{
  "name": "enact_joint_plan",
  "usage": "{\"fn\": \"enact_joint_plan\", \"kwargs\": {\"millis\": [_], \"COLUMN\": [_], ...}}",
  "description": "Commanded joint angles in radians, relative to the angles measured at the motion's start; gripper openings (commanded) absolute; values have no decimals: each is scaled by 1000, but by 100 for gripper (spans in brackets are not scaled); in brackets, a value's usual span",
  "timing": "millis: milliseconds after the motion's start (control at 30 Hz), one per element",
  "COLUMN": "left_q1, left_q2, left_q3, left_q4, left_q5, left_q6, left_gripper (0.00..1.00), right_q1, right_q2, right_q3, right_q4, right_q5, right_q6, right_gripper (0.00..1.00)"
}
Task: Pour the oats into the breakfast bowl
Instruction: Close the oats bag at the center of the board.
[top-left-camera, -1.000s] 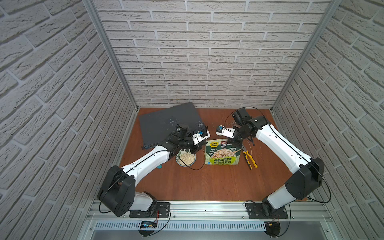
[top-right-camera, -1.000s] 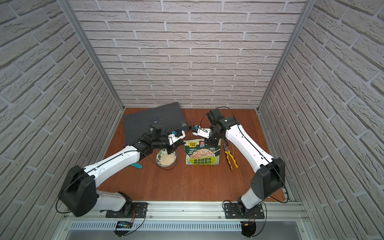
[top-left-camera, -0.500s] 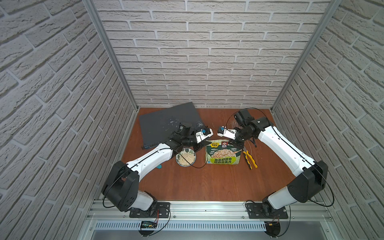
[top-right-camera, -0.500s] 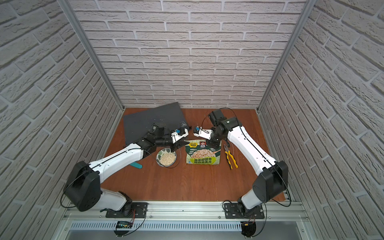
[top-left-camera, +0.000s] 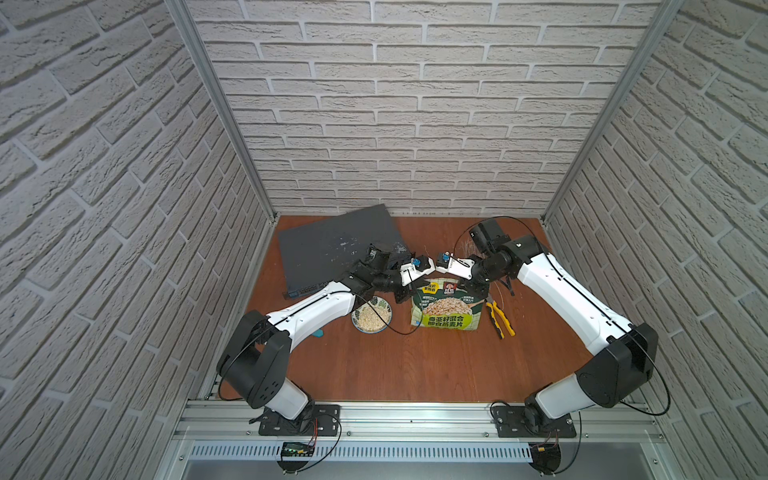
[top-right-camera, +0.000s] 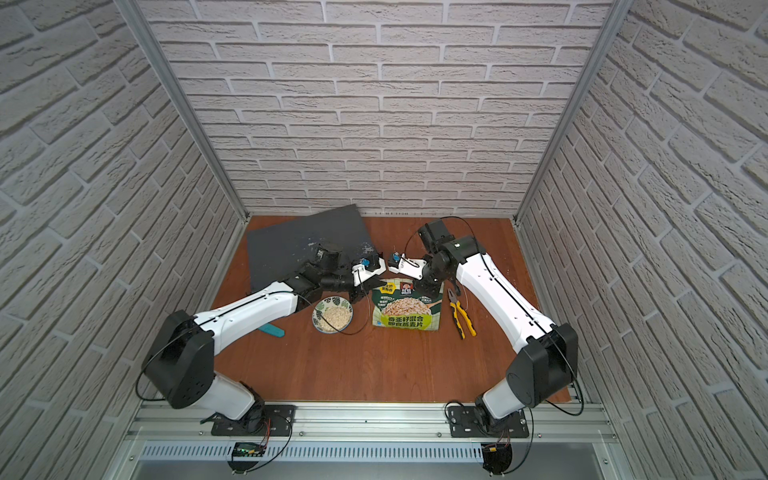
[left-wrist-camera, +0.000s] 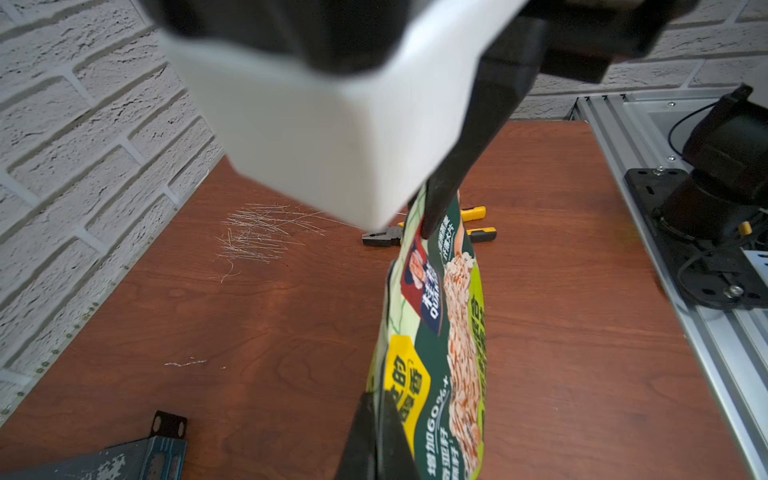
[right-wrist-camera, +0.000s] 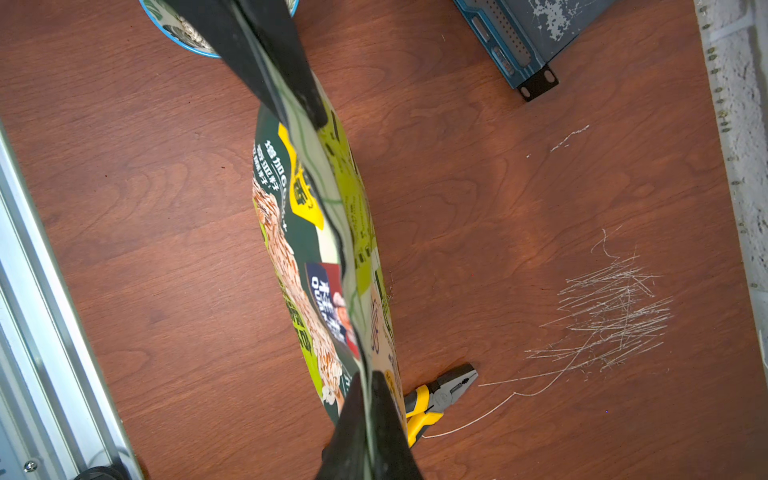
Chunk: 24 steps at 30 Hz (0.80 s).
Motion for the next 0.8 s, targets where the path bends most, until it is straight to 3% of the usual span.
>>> {"fn": "enact_joint_plan", "kwargs": {"millis": [0, 167, 267, 333, 600, 767], "left_q1": [16, 43, 49, 48, 41, 36], "left_q2": [-35, -57, -67, -69, -66, -66], "left_q3": [-12, -52, -67, -66, -61, -66], "left_q4": [51, 60, 59, 55, 102, 123], "left_q5": [19, 16, 16, 19, 49, 60], "left_q6": [-14, -40, -42, -43, -57, -65], "left_gripper": [0, 10, 0, 0, 0, 0], "right_q1": [6, 7, 15, 22, 70, 86], "right_q2": [-43, -42, -39, -37, 26, 103], "right_q3": [12, 10, 13, 16, 48, 95], "right_q4": [1, 2, 8, 14, 80, 98], "right_q5": [-5, -5, -14, -26, -121, -156], "right_q6": [16, 17, 19, 21, 33, 29], "right_gripper": [7, 7, 8, 10, 37, 42]}}
